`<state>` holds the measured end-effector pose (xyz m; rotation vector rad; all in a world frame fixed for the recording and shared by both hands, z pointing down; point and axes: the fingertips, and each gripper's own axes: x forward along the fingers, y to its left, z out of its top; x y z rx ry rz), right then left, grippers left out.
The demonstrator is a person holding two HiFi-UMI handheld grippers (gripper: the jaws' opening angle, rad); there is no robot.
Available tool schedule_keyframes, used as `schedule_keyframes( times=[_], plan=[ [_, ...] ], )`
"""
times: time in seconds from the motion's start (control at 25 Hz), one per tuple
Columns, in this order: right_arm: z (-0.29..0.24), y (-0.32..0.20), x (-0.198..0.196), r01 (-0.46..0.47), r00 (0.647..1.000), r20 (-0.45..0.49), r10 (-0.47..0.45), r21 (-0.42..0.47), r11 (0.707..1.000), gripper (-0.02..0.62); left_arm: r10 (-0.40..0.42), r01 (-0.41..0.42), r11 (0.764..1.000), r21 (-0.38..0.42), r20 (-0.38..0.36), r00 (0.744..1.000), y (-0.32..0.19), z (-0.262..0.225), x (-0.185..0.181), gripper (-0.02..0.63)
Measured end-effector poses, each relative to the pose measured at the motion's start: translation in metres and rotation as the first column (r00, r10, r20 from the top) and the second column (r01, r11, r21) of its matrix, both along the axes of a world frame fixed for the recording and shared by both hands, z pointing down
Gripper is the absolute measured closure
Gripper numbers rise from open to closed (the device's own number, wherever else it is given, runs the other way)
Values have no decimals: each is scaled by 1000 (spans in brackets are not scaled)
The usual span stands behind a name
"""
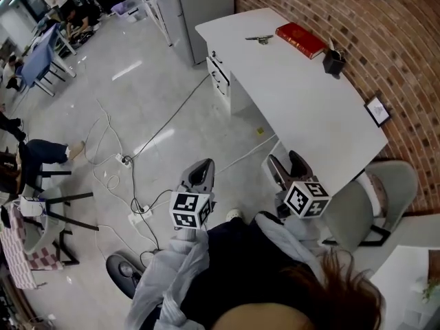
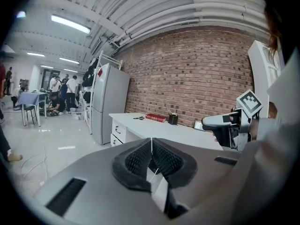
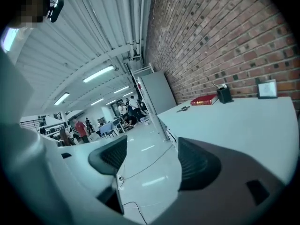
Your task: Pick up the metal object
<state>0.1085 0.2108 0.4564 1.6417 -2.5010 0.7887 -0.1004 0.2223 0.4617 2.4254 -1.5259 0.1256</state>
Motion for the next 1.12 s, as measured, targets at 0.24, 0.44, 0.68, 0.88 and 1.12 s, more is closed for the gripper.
schedule_keyframes(
  times=[0.24, 0.44, 0.68, 0.88, 1.12],
  plan=[
    [14, -15, 1, -12, 1000, 5, 12, -35, 999, 248, -26, 26, 999, -37, -10, 1000, -8, 14, -11, 583],
    [22, -42, -9, 18, 1000, 14, -17, -52, 998, 247, -44, 45, 997, -60, 6, 999, -24, 24, -18, 583],
    [25, -99, -24, 38, 999, 33, -37, -48, 998, 247, -72, 72, 996, -46, 10, 997, -77, 22, -31, 583],
    [23, -159, -31, 60, 998, 38, -58, -51, 997, 247, -83, 84, 995, -50, 16, 996, -137, 20, -36, 583],
    [14, -226, -34, 68, 997, 37, -66, -44, 997, 247, -84, 85, 995, -46, 17, 996, -202, 12, -39, 583]
  ],
)
